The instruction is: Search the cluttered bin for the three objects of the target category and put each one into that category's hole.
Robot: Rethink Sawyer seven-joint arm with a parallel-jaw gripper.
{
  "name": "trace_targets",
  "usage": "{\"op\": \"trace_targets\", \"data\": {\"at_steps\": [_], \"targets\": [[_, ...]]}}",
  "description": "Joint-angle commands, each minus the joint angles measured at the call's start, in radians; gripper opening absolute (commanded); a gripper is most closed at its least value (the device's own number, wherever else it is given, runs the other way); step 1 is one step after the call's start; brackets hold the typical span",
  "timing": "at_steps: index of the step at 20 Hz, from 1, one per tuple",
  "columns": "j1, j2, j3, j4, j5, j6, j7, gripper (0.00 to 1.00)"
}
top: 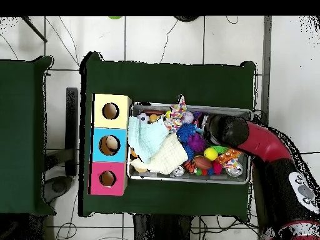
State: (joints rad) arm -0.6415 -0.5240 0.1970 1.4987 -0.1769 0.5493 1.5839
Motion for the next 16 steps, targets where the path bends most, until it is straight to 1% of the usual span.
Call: {"op": "trace_targets", "data": {"at_steps": [1,9,16], "targets": [[0.003,-0.019,0.003,0.080,-0.058,0.110,-0.021,1.00],[-0.024,-0.017,-0.014,0.095,-0.091,0.079,-0.050,1.00],[-0.042,-0.010,-0.017,0.111,-0.125,0.038,-0.047,1.00]]}}
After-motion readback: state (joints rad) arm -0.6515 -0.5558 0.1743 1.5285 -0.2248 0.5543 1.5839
